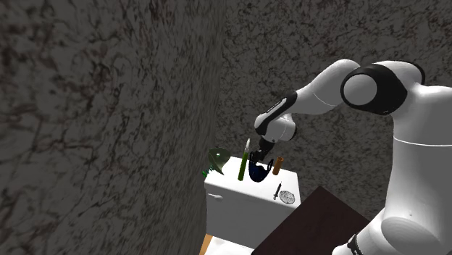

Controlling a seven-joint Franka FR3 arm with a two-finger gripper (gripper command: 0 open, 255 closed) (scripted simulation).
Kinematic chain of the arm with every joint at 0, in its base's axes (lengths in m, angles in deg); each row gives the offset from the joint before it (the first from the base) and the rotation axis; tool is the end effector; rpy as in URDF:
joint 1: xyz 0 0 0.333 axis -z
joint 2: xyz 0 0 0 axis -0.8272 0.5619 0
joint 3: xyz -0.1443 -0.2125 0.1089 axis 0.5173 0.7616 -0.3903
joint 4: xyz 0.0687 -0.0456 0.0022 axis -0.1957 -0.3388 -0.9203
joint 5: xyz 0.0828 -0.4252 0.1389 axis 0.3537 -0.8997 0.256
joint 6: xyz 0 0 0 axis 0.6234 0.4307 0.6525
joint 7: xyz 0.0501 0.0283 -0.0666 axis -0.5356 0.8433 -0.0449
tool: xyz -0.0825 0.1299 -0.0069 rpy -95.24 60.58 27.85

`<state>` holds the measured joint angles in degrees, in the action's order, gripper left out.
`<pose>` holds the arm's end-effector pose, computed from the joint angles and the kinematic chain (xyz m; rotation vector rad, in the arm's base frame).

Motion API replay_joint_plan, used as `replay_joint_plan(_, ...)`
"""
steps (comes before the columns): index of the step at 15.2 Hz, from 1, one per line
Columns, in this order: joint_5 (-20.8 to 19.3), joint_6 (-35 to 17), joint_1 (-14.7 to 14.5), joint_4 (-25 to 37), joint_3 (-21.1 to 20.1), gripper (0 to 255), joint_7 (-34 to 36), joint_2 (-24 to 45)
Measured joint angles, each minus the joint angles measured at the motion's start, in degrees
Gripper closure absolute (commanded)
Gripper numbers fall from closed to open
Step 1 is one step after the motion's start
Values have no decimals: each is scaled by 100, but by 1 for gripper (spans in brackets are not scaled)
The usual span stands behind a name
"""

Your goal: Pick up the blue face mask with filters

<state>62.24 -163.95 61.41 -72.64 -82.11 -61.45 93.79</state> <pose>0.5439 -0.1184 0.0281 -2.8931 -0.2642 -0.0909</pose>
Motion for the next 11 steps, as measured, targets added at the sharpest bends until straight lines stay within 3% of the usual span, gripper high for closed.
replay_joint_plan(9, 386, -361, 234, 394, -283, 0, -409, 801)
replay_joint_plan(10, 394, -372, 240, 409, -289, 255, -418, 827)
replay_joint_plan(11, 399, -380, 244, 414, -294, 255, -425, 838)
